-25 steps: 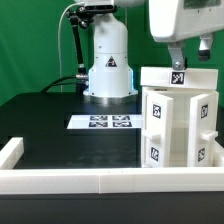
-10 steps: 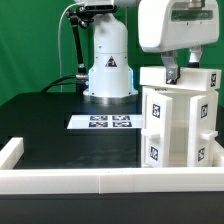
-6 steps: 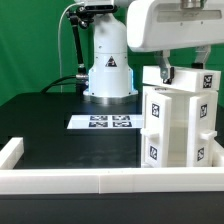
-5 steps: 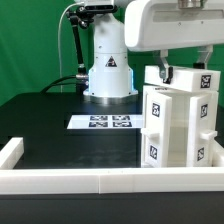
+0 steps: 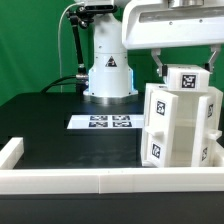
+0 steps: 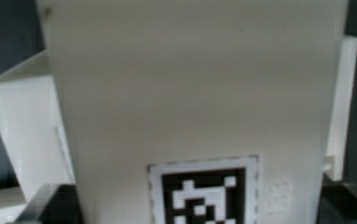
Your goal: Assemble cabinet
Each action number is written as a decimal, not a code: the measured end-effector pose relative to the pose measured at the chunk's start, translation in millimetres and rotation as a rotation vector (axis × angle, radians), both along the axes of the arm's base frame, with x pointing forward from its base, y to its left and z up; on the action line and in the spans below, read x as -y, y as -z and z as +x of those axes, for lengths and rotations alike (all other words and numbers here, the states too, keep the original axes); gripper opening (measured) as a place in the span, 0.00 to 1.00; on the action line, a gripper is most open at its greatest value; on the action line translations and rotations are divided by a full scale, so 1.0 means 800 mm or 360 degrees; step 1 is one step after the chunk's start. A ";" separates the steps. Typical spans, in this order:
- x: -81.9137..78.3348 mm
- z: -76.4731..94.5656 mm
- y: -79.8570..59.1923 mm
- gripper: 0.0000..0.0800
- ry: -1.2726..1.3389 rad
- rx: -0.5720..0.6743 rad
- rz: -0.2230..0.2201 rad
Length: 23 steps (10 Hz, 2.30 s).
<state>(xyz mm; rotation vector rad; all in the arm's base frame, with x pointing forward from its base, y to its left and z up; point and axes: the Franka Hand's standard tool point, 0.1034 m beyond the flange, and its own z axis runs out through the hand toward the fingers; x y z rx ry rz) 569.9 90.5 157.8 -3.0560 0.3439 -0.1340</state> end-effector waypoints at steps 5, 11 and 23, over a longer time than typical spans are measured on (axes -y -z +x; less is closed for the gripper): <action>0.003 0.002 0.001 0.70 0.0526 -0.0002 0.0063; 0.009 -0.001 0.002 0.70 0.1475 -0.0060 0.0187; 0.009 0.000 0.002 0.96 0.2498 -0.0200 0.0362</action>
Offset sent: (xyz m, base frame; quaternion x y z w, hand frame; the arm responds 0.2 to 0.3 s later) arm 0.0000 0.0000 0.0000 0.0000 0.0000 0.1938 0.9810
